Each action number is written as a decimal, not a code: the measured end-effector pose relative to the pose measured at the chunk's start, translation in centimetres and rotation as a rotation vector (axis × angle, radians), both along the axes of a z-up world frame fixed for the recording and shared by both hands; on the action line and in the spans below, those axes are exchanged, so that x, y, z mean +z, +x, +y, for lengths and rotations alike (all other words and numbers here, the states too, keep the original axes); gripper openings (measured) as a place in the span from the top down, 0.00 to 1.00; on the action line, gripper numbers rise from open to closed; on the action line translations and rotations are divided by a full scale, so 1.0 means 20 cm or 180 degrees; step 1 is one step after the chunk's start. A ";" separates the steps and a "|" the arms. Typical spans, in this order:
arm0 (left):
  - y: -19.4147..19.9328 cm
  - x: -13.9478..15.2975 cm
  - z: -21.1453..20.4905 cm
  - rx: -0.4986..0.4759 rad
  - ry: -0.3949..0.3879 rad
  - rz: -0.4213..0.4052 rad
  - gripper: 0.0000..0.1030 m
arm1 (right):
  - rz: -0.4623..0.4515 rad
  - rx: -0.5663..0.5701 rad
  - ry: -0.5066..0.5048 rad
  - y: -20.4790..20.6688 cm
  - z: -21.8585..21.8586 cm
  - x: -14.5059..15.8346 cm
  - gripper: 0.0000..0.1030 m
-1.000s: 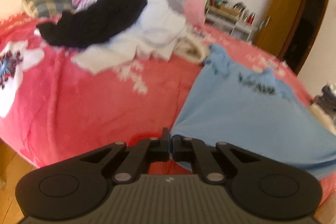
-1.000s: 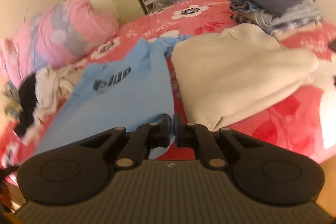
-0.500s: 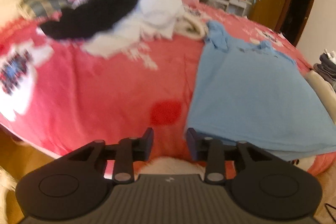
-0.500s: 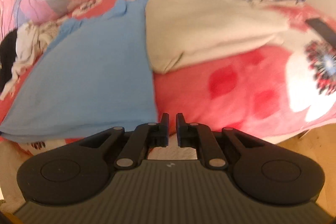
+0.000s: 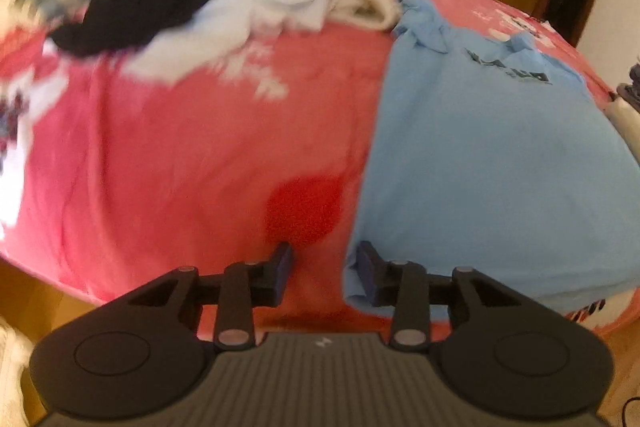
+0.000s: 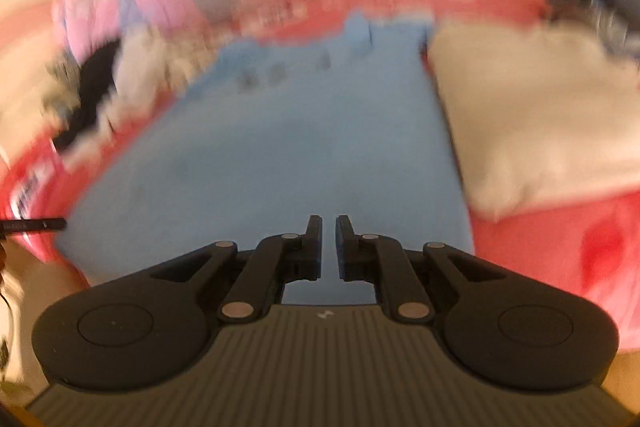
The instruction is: Fold clothes
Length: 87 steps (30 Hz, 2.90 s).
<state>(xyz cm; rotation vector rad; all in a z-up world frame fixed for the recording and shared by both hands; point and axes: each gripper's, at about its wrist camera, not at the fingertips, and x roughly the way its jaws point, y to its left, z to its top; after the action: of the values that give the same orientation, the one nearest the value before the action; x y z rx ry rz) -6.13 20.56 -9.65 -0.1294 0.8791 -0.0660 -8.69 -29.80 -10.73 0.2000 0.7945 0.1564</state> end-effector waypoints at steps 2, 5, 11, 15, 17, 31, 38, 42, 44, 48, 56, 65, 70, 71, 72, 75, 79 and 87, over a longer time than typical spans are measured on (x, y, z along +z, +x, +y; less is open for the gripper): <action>-0.02 0.06 0.05 0.0098 -0.0044 -0.0101 0.64 | 0.0054 -0.0029 0.0036 0.00 -0.01 0.02 0.94; 0.01 0.17 0.07 0.0149 0.0086 -0.0403 0.64 | -0.0095 -0.0079 0.0101 0.01 -0.04 0.16 0.93; 0.30 0.31 -0.13 -0.0128 0.0200 -0.0802 0.60 | -0.0473 0.0140 0.0782 0.30 0.02 0.42 0.92; 0.63 0.30 -0.33 -0.0266 0.0238 -0.0926 0.59 | -0.0394 0.0372 0.1377 0.65 0.14 0.49 0.92; 0.79 0.29 -0.40 -0.0207 0.0229 -0.0929 0.59 | -0.0261 0.0426 0.1522 0.84 0.23 0.47 0.90; 1.26 -0.06 -0.90 -0.1181 0.0920 -0.1168 0.66 | 0.0604 0.0108 0.1745 2.04 0.63 0.06 0.68; 1.35 -0.15 -0.91 -0.1215 0.0806 -0.0943 0.72 | 0.0532 0.0024 0.1620 2.32 0.65 -0.02 0.61; 1.38 -0.16 -0.90 -0.1194 0.0740 -0.0884 0.73 | 0.0425 0.0180 0.1477 2.40 0.68 -0.02 0.57; 1.38 -0.17 -0.90 -0.1192 0.0735 -0.0882 0.77 | 0.0406 0.0255 0.1432 2.41 0.69 -0.03 0.57; 1.38 -0.15 -0.85 -0.1088 0.0600 -0.0903 0.89 | 0.0290 0.0364 0.1385 2.41 0.72 -0.02 0.67; 1.35 -0.09 -0.79 -0.0955 0.0392 -0.1057 0.91 | 0.0037 0.0466 0.1228 2.38 0.74 0.05 0.92; 1.33 0.02 -0.58 -0.0427 -0.0295 -0.1425 0.92 | -0.0010 0.0237 0.1632 2.34 0.64 0.11 0.92; 1.36 0.02 -0.42 -0.0003 -0.0638 -0.1464 0.92 | 0.0393 0.0166 0.1880 2.28 0.61 0.08 0.79; 1.37 0.02 -0.39 0.0081 -0.0704 -0.1468 0.92 | 0.0509 0.0161 0.1939 2.27 0.61 0.07 0.73; 1.37 0.02 -0.38 0.0126 -0.0742 -0.1469 0.92 | 0.0609 0.0167 0.1995 2.25 0.62 0.06 0.72; 1.38 0.01 -0.35 0.0174 -0.0793 -0.1470 0.92 | 0.0855 0.0089 0.2181 2.17 0.63 0.03 0.60; 1.38 0.01 -0.35 0.0189 -0.0834 -0.1520 0.92 | 0.1154 -0.0070 0.2379 2.13 0.68 -0.04 0.56; 1.36 0.01 -0.29 0.0324 -0.0932 -0.1584 0.92 | 0.0855 -0.0217 0.2394 2.20 0.79 -0.07 0.98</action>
<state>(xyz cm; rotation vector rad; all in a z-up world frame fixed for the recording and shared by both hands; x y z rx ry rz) 21.06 14.71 -9.55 -0.4128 0.3605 -0.1256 35.33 -14.00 -12.07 0.9734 0.9668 0.3662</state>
